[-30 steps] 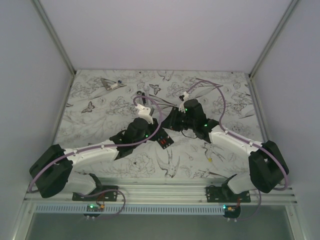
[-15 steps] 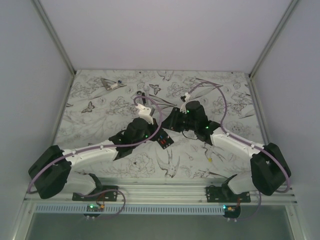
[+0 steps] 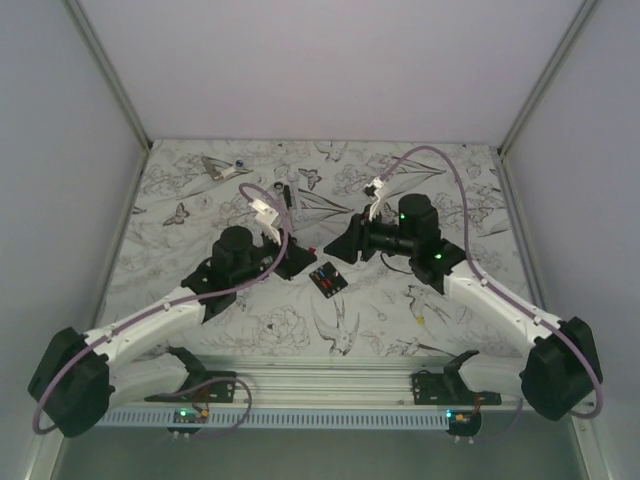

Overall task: Snap on the fuse box
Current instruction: Pick up the fuse from the center of the board.

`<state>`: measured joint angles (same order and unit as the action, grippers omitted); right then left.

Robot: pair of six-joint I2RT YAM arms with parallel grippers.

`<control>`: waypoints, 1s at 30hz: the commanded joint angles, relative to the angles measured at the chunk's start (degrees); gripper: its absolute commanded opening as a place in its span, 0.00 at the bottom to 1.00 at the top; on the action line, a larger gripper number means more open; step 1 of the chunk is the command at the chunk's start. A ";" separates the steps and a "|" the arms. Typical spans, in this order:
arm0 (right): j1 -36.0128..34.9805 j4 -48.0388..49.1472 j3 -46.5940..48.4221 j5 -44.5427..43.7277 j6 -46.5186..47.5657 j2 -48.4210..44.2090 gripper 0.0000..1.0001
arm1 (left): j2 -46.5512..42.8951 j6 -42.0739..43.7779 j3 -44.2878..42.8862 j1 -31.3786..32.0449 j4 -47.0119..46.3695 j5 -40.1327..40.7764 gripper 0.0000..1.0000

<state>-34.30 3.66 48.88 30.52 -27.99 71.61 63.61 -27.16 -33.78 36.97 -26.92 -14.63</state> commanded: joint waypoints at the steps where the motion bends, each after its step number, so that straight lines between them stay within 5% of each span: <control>1: 0.95 -1.04 3.22 13.02 15.60 -3.04 0.53 | -3.73 1.42 -0.86 -1.83 1.84 -15.23 0.00; 10: 1.40 -5.21 3.99 22.50 25.26 -6.67 0.48 | -8.21 2.02 -4.65 -2.27 6.49 -25.87 0.00; 30: -0.90 -6.79 7.14 31.20 26.15 -3.05 0.34 | -5.68 4.76 -7.94 0.81 8.24 -27.40 0.00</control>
<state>-34.30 -2.39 53.60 59.31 -3.29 67.99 57.39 -23.88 -39.81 37.19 -17.98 -40.62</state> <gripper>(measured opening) 0.339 0.023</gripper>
